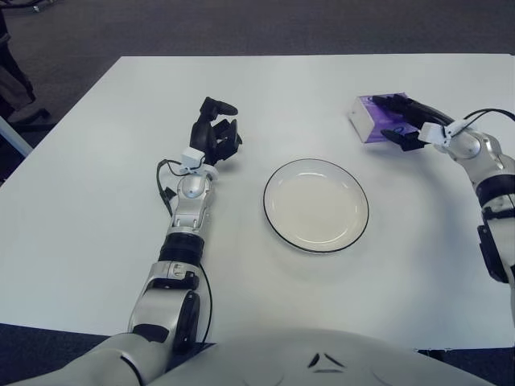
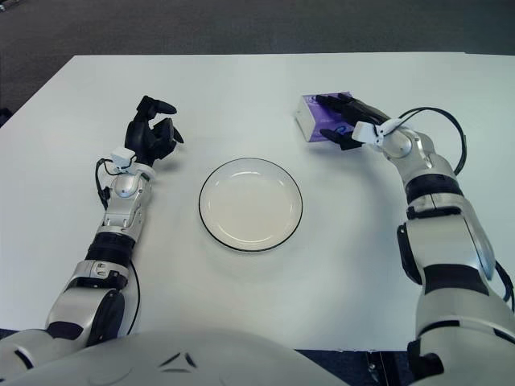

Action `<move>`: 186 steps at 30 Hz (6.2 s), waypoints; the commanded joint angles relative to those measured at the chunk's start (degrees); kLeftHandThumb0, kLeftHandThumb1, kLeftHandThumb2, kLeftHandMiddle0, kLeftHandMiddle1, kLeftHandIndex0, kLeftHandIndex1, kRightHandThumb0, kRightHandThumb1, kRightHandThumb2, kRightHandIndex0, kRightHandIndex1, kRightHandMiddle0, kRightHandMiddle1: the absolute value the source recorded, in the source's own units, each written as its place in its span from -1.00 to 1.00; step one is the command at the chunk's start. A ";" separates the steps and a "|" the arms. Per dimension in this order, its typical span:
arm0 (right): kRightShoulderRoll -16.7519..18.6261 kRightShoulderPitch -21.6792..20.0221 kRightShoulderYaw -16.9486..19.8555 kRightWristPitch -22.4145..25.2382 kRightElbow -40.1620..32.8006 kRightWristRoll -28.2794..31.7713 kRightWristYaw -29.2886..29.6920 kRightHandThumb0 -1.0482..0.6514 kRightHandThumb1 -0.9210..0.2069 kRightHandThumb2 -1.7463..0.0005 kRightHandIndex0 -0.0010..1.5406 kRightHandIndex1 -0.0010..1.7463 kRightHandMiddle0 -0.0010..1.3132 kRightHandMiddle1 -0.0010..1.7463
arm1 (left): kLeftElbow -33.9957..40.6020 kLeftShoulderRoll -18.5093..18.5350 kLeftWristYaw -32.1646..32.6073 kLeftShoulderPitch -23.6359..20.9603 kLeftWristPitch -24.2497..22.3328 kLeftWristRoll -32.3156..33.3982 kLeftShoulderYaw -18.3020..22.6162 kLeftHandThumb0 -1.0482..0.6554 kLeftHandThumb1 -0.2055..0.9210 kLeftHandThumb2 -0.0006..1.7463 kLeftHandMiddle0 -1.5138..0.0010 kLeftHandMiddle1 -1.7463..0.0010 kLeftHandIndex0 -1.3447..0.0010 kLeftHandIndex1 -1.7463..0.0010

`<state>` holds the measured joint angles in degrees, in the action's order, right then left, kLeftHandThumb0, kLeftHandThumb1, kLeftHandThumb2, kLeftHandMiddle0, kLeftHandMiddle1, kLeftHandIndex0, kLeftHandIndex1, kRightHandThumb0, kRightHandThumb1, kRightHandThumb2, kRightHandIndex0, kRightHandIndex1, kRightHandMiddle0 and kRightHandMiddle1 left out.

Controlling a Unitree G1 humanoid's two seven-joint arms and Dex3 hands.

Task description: Put the tissue paper into the plate.

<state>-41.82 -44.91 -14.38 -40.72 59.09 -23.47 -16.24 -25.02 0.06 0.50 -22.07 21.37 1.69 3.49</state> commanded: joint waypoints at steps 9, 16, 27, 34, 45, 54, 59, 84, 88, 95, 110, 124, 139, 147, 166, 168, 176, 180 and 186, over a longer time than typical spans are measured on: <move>-5.61 15.82 2.59 11.48 -27.71 6.61 -13.52 -0.92 -1.00 0.05 -0.91 -1.00 -0.82 -1.00 | -5.19 -1.51 0.32 8.05 -0.39 -0.03 -0.14 -0.21 0.65 -0.11 -0.13 -1.00 0.52 -1.00; -6.56 17.72 4.01 13.73 -33.66 6.06 -13.66 -0.93 -1.00 0.07 -0.92 -1.00 -0.83 -1.00 | -5.84 -1.42 0.30 7.71 -0.09 -0.03 -0.08 -0.21 0.64 -0.10 -0.13 -1.00 0.52 -1.00; -6.24 17.80 5.51 13.24 -35.75 4.24 -10.11 -0.92 -1.00 0.09 -0.92 -1.00 -0.83 -1.00 | -6.43 -1.31 0.34 7.41 0.17 -0.11 -0.07 -0.21 0.64 -0.10 -0.13 -1.00 0.52 -1.00; -6.11 17.01 5.76 13.75 -36.10 2.85 -9.03 -0.91 -1.00 0.11 -0.91 -1.00 -0.83 -1.00 | -6.58 -1.36 0.42 7.44 0.36 -0.20 -0.14 -0.21 0.64 -0.10 -0.12 -1.00 0.52 -1.00; -5.53 15.71 5.58 14.79 -36.31 1.14 -8.01 -0.89 -1.00 0.14 -0.91 -1.00 -0.83 -1.00 | -6.37 -1.54 0.57 7.73 0.54 -0.35 -0.33 -0.21 0.65 -0.11 -0.12 -1.00 0.52 -1.00; -4.96 14.66 5.10 15.39 -35.73 -1.07 -6.60 -0.88 -1.00 0.15 -0.92 -1.00 -0.83 -1.00 | -6.11 -1.75 0.82 7.97 0.57 -0.56 -0.51 -0.21 0.65 -0.11 -0.12 -1.00 0.52 -1.00; -4.65 14.31 5.01 15.44 -35.59 -2.57 -5.56 -0.88 -1.00 0.15 -0.93 -1.00 -0.83 -1.00 | -5.97 -1.76 0.89 8.03 0.48 -0.58 -0.56 -0.21 0.65 -0.11 -0.12 -1.00 0.52 -1.00; -3.64 11.87 3.70 14.49 -32.46 -5.60 -3.76 -0.88 -1.00 0.18 -0.95 -1.00 -0.83 -1.00 | -6.12 -1.71 0.81 8.04 0.79 -0.45 -0.47 -0.21 0.63 -0.09 -0.12 -1.00 0.51 -1.00; -3.69 11.48 3.55 13.80 -31.80 -5.65 -3.38 -0.88 -1.00 0.18 -0.95 -1.00 -0.83 -1.00 | -6.00 -1.66 0.80 8.04 0.72 -0.47 -0.49 -0.21 0.63 -0.09 -0.12 -1.00 0.51 -1.00; -3.54 10.65 3.15 13.48 -30.88 -5.77 -3.30 -0.88 -1.00 0.20 -0.97 -1.00 -0.82 -1.00 | -6.08 -1.64 0.82 8.03 0.84 -0.58 -0.55 -0.21 0.62 -0.09 -0.12 -1.00 0.51 -1.00; -2.09 6.39 0.31 17.68 -25.92 -2.97 -15.46 -0.89 -1.00 0.26 -0.98 -1.00 -0.85 -1.00 | -6.00 -1.73 1.23 8.13 1.30 -1.01 -0.73 -0.21 0.61 -0.07 -0.12 -1.00 0.50 -1.00; -0.51 1.22 -6.84 8.11 -4.76 -10.74 -1.36 -0.12 -1.00 0.74 -0.24 -0.22 -0.19 0.11 | -4.45 -1.98 1.52 9.06 1.03 -1.34 -1.06 -0.21 0.61 -0.07 -0.13 -1.00 0.50 -1.00; -0.85 1.79 -9.63 1.45 -1.01 -12.26 10.60 0.23 -0.25 -0.16 -0.30 0.72 -0.44 0.99 | -3.70 -1.90 1.66 9.21 0.47 -1.40 -1.05 -0.21 0.61 -0.07 -0.14 -1.00 0.50 -1.00; -0.40 3.85 -7.27 -2.35 -0.80 -9.43 17.54 0.23 -0.08 -0.34 -0.24 0.83 -0.44 1.00 | -3.98 -1.85 1.62 9.01 0.39 -1.25 -0.97 -0.21 0.61 -0.07 -0.15 -1.00 0.50 -1.00; 0.41 7.05 3.07 -10.58 -15.19 -3.94 30.25 0.24 0.02 -0.45 -0.22 0.90 -0.40 1.00 | -4.85 -1.50 1.34 8.21 0.28 -0.97 -0.58 -0.21 0.62 -0.08 -0.15 -1.00 0.51 -1.00; 0.86 7.08 4.00 -10.56 -17.22 -4.06 30.75 0.24 0.02 -0.45 -0.22 0.91 -0.40 1.00 | -4.95 -1.48 1.32 8.12 0.28 -0.97 -0.56 -0.21 0.62 -0.08 -0.15 -1.00 0.51 -1.00; 1.93 8.87 6.55 -9.55 -28.96 -9.96 35.76 0.23 -0.07 -0.40 -0.28 0.95 -0.46 1.00 | -5.26 -1.42 1.29 7.92 0.28 -0.98 -0.49 -0.21 0.63 -0.09 -0.15 -1.00 0.51 -1.00; 3.35 11.62 7.13 -5.53 -38.44 -6.93 30.77 0.51 -0.22 -0.26 -0.38 0.98 -0.28 1.00 | -5.40 -1.34 1.20 7.77 0.26 -0.92 -0.42 -0.21 0.63 -0.09 -0.15 -1.00 0.51 -1.00; 5.08 13.31 5.31 -4.16 -46.90 -0.77 22.10 0.19 -0.86 0.70 0.02 1.00 -0.07 1.00 | -5.49 -1.31 1.10 7.59 0.22 -0.90 -0.43 -0.21 0.63 -0.09 -0.15 -1.00 0.51 -1.00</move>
<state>-37.81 -32.68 -8.35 -45.11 16.13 -26.93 9.48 -25.90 0.02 1.52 -22.11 22.03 0.55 3.09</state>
